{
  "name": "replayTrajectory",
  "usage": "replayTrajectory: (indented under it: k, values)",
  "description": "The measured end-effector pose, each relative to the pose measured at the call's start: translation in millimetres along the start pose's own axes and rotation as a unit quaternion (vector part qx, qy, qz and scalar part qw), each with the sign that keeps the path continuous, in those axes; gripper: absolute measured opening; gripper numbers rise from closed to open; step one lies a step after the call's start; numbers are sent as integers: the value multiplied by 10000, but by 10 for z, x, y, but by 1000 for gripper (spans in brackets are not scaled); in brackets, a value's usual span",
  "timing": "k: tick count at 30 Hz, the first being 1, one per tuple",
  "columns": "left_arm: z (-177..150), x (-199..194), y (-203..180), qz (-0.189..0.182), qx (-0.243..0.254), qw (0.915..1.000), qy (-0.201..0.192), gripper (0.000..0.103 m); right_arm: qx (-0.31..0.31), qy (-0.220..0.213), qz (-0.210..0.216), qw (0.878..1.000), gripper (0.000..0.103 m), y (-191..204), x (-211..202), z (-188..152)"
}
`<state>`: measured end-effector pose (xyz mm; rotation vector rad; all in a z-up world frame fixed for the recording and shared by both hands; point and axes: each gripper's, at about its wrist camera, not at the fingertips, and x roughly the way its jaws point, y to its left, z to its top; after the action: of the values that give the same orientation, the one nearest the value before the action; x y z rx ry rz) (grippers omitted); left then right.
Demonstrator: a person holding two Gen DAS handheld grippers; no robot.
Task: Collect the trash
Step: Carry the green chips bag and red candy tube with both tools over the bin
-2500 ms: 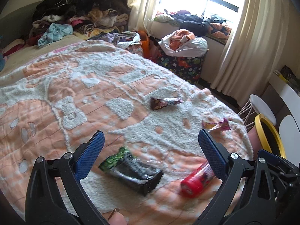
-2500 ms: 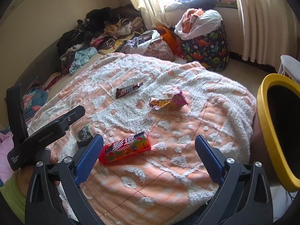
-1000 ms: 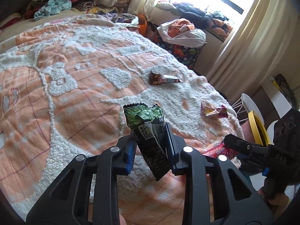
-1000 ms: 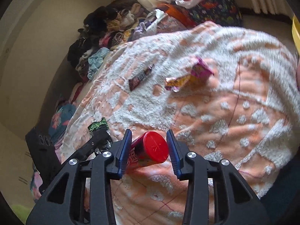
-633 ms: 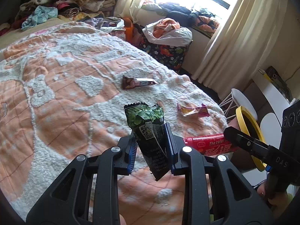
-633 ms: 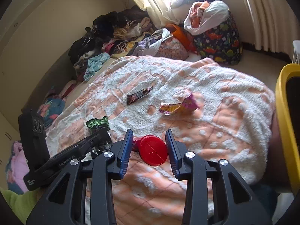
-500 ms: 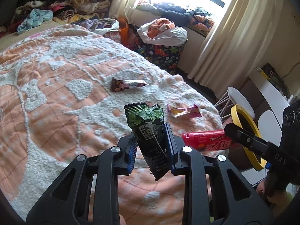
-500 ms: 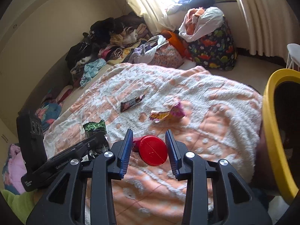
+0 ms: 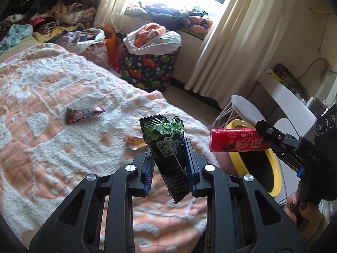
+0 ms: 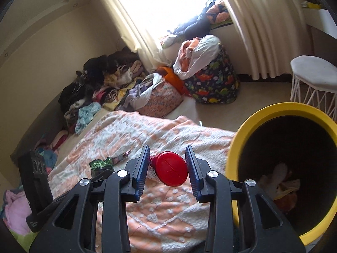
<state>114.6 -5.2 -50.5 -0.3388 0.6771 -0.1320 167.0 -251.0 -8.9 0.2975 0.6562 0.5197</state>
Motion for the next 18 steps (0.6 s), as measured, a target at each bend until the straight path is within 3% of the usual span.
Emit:
replayTrajectory:
  k: [18]
  values:
    - [101,331,-852,-585,551,9967,114,20,801,-678,-620,9925,33,-872,-419,210]
